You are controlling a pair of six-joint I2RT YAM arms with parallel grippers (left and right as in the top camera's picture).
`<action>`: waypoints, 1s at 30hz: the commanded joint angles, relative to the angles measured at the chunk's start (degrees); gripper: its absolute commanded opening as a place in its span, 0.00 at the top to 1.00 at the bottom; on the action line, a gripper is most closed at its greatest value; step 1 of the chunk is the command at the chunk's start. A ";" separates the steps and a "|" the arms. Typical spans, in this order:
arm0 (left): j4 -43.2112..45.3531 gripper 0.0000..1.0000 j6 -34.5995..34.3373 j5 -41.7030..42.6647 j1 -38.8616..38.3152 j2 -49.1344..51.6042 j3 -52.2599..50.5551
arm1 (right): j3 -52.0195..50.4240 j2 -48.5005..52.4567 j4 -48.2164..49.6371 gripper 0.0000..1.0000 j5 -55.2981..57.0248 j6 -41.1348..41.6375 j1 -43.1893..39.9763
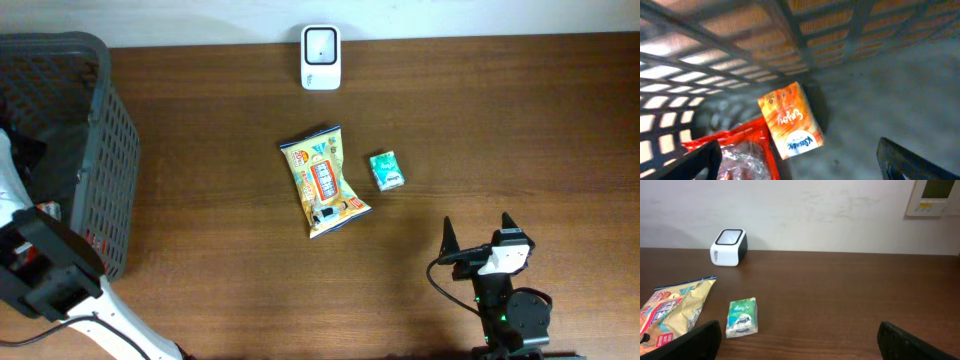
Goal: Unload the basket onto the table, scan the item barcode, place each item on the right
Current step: 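Reach the left gripper into the basket and grasp the orange tissue pack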
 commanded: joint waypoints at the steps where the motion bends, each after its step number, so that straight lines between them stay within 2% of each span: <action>1: 4.28 0.04 -1.46 -1.99 0.15 0.48 -5.55 | -0.46 -0.39 -0.22 0.02 0.50 0.39 0.33; 2: 6.45 0.05 -1.44 -2.95 0.17 0.48 -7.06 | -0.46 -0.39 -0.22 0.02 0.50 0.39 0.33; 4: 10.58 0.13 -1.44 -3.52 0.15 0.48 -10.75 | -0.46 -0.39 -0.22 0.02 0.50 0.39 0.33; 6: 12.02 0.15 -1.46 -3.19 0.15 0.48 -13.09 | -0.46 -0.39 -0.22 0.02 0.50 0.39 0.33; 9: 16.09 0.32 -1.46 -0.50 0.15 0.48 -17.33 | -0.46 -0.39 -0.22 0.02 0.50 0.39 0.33; 12: 18.80 0.34 -1.44 -0.11 0.15 0.48 -20.41 | -0.46 -0.39 -0.22 0.02 0.50 0.39 0.33; 14: 19.54 0.42 -1.44 -0.09 0.15 0.48 -21.31 | -0.46 -0.39 -0.22 0.02 0.50 0.39 0.33; 15: 19.47 0.50 -1.42 -0.09 0.15 0.48 -21.49 | -0.46 -0.39 -0.22 0.01 0.50 0.39 0.33; 17: 19.28 0.87 -0.44 -0.09 0.15 0.48 -21.49 | -0.46 -0.39 -0.22 0.02 0.50 0.39 0.33; 18: 19.28 1.00 1.57 -0.09 0.15 0.44 -21.44 | -0.46 -0.39 -0.22 0.02 0.50 0.39 0.33; 21: 15.96 1.00 3.61 0.96 0.11 -0.94 -20.15 | -0.46 -0.39 -0.22 0.02 0.50 0.39 0.33; 25: 12.13 1.00 3.58 14.10 0.11 -10.29 -15.89 | -0.46 -0.39 -0.22 0.01 0.50 0.39 0.33; 27: 13.84 1.00 3.58 24.87 0.09 -20.46 -15.13 | -0.46 -0.39 -0.22 0.02 0.50 0.39 0.33; 30: 18.14 1.00 3.61 33.66 -0.04 -35.43 -15.13 | -0.46 -0.39 -0.22 0.01 0.50 0.39 0.33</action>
